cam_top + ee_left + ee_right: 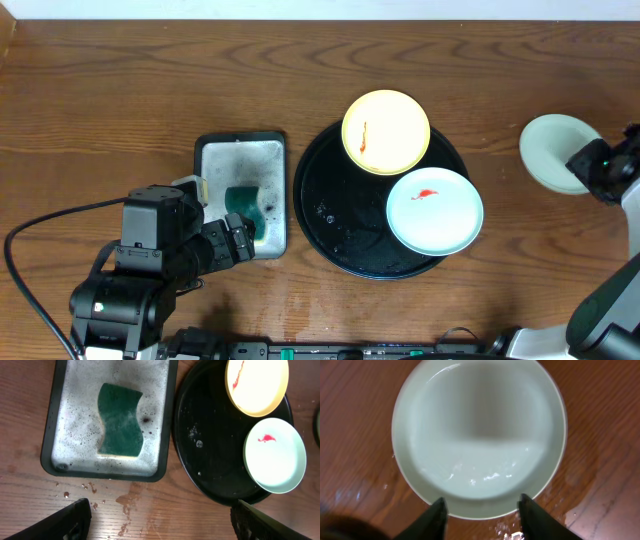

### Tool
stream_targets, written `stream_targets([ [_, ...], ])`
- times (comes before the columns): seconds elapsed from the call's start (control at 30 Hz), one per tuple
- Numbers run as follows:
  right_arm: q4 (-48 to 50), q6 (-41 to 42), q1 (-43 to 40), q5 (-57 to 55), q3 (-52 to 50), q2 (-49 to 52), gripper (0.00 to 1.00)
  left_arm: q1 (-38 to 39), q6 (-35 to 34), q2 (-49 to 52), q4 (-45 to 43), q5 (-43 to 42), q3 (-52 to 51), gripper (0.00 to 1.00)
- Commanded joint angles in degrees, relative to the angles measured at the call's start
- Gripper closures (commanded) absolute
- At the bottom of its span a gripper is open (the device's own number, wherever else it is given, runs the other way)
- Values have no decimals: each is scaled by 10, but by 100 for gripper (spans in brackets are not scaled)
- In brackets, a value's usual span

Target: Clean dirty plates on tray and stack at the side

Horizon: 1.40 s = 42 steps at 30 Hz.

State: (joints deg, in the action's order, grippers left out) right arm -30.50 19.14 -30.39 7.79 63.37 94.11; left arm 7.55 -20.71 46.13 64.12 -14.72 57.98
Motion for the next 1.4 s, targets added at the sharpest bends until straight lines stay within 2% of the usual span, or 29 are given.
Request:
stream_targets([
  [0.0,23,17,4,-50,2,38,65,-3,7,-2,1,-3,1,11],
  [0.07,45,21,4,-49,2,63,86,-2,7,-2,1,-3,1,11],
  [0.17,57,21,5,-36,2,101,99,-2,7,-2,1,-3,1,11],
  [0.4,10,21,14,-4,2,149,99,-2,7,-2,1,-3,1,10],
  [0.57,-82,69,37,-9,2,138,99,-2,7,-2,1,-3,1,10],
  [0.73,-120,65,76,6,2,99,99,-3,7,-2,1,-3,1,11],
  [0.77,-125,65,83,6,2,87,96,-2,7,-2,1,-3,1,10],
  [0.87,-131,47,108,9,2,31,79,-2,7,-2,1,-3,1,10],
  [1.1,-165,-28,209,30,2,-114,58,-2,7,-2,1,-3,1,11],
  [1.27,-237,-6,284,-62,-5,-124,53,-2,7,-2,1,-3,1,11],
  [1.37,-230,5,300,-87,-30,-112,52,-2,7,-2,1,-3,1,11],
])
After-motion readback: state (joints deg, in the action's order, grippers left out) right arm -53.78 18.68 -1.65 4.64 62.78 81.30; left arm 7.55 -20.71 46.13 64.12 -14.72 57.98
